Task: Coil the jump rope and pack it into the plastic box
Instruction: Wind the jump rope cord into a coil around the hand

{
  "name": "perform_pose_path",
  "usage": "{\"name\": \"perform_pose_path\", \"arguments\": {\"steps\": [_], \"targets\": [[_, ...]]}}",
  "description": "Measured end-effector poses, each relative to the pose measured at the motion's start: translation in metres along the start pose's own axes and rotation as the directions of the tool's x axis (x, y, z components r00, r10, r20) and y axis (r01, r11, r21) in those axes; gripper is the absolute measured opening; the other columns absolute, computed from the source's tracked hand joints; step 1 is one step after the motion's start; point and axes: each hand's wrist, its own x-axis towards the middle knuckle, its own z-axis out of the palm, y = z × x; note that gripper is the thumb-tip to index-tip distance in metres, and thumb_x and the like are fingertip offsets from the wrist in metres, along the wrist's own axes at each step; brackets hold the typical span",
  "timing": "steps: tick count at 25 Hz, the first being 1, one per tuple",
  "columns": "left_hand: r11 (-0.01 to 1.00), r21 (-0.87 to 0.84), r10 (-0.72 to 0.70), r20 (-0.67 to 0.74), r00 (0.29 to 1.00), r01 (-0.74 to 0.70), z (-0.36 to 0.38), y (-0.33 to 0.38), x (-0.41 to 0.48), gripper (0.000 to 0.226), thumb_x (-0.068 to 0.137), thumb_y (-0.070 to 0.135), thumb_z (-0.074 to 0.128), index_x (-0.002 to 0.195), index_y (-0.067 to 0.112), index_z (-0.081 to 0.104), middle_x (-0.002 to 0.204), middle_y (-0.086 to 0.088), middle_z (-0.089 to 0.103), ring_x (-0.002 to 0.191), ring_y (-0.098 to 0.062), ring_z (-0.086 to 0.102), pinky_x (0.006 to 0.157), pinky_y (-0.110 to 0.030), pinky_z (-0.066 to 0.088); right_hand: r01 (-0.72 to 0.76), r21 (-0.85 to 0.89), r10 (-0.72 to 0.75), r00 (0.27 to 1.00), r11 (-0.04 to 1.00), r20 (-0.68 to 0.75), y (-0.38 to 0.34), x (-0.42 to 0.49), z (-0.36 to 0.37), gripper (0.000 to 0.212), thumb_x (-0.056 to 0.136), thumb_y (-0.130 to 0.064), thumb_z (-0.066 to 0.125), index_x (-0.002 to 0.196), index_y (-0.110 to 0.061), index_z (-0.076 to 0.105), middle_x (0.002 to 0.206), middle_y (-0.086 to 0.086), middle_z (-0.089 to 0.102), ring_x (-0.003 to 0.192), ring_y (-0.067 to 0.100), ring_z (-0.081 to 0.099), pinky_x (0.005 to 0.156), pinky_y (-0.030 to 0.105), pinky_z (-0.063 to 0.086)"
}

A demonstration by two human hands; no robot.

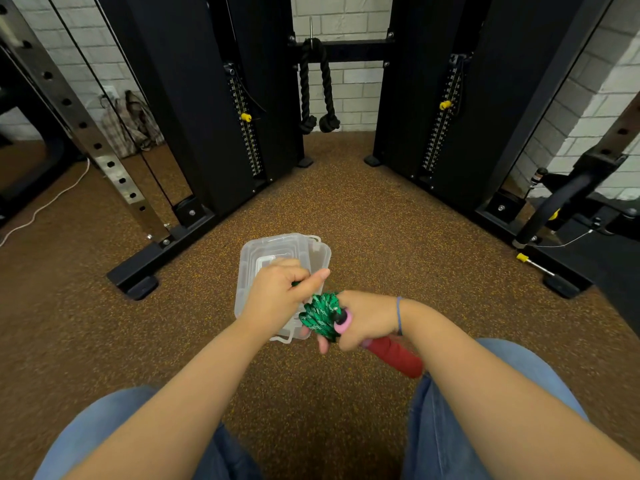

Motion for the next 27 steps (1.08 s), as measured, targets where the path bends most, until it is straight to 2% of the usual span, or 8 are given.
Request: {"name": "perform_pose_path", "arguments": {"steps": [4,6,7,9,11,13,21,27], "targets": [[0.944,-0.205,-0.261,0.014,0.965,0.259,0.006,-0.001,0.003,0.053,0.086,0.048,0.050,0.044,0.017,0.039,0.046,-0.001,0.038,0.045,-0.010,0.036,0.052,-0.020,0.035,0.111,0.357,-0.138,0.989,0.928,0.052,0.007,-0.001,0.001,0.053,0.056,0.010,0.047,0.103,-0.010,0.061,0.078,-0.004,0.072,0.069,0.008,0.062,0.056,0.018,0.046],[0.856,-0.343,-0.302,0.273,0.913,0.386,0.005,-0.009,0.004,0.052,0.079,0.060,0.051,0.045,0.021,0.047,0.042,0.001,0.038,0.042,-0.013,0.036,0.052,-0.025,0.037,0.196,0.550,-0.227,0.974,0.812,-0.011,0.013,0.003,0.004,0.070,0.045,0.004,0.057,0.115,-0.001,0.055,0.086,0.002,0.074,0.085,0.020,0.066,0.080,0.032,0.051],[0.805,-0.446,-0.204,0.410,0.889,0.391,0.007,-0.010,0.003,0.042,0.082,0.052,0.057,0.051,0.025,0.058,0.044,0.004,0.040,0.042,-0.011,0.037,0.052,-0.023,0.040,0.238,0.645,-0.269,0.962,0.726,-0.053,0.014,0.005,0.005,0.084,0.039,0.001,0.065,0.122,0.002,0.052,0.094,0.007,0.074,0.092,0.024,0.066,0.091,0.038,0.048],[0.887,-0.394,-0.059,0.422,0.904,0.241,0.007,-0.002,0.004,0.025,0.090,0.009,0.051,0.071,0.019,0.064,0.058,0.005,0.044,0.051,-0.010,0.040,0.053,-0.015,0.040,0.329,0.790,-0.401,0.909,0.518,-0.116,0.012,0.006,0.003,0.093,0.041,-0.005,0.073,0.131,-0.002,0.050,0.114,0.013,0.068,0.108,0.027,0.063,0.102,0.038,0.044],[0.858,-0.323,-0.220,0.471,0.854,0.400,0.020,-0.009,-0.002,0.039,0.093,-0.005,0.036,0.065,0.017,0.052,0.061,0.006,0.051,0.058,-0.005,0.047,0.059,-0.013,0.040,0.396,0.851,-0.494,0.847,0.344,-0.194,0.004,0.002,0.000,0.088,0.051,0.000,0.065,0.137,-0.008,0.045,0.132,0.014,0.057,0.122,0.024,0.055,0.107,0.034,0.040],[0.840,-0.335,-0.275,0.415,0.867,0.427,0.026,-0.011,-0.006,0.040,0.096,0.004,0.038,0.058,0.016,0.046,0.050,0.008,0.057,0.058,-0.003,0.054,0.063,-0.018,0.043,0.431,0.870,-0.505,0.821,0.238,-0.268,0.000,-0.002,-0.005,0.090,0.055,0.003,0.059,0.142,-0.008,0.037,0.141,0.014,0.049,0.131,0.023,0.047,0.112,0.034,0.033],[0.770,-0.497,-0.084,0.543,0.836,0.400,0.026,-0.002,-0.006,0.010,0.088,0.005,0.056,0.083,0.014,0.057,0.072,0.001,0.061,0.062,-0.008,0.060,0.065,-0.019,0.051,0.589,0.794,-0.389,0.773,0.147,-0.501,0.005,-0.015,-0.026,0.099,0.052,0.004,0.059,0.145,-0.003,0.026,0.144,0.016,0.044,0.135,0.024,0.041,0.115,0.037,0.020],[0.811,-0.451,-0.086,0.539,0.838,0.373,0.021,0.003,-0.008,0.040,0.082,0.003,0.065,0.116,0.019,0.053,0.081,-0.001,0.062,0.067,-0.011,0.059,0.069,-0.022,0.051,0.628,0.762,-0.340,0.759,0.160,-0.555,0.006,-0.017,-0.035,0.107,0.047,0.001,0.064,0.146,-0.004,0.024,0.150,0.015,0.034,0.138,0.024,0.036,0.114,0.038,0.026]]}}
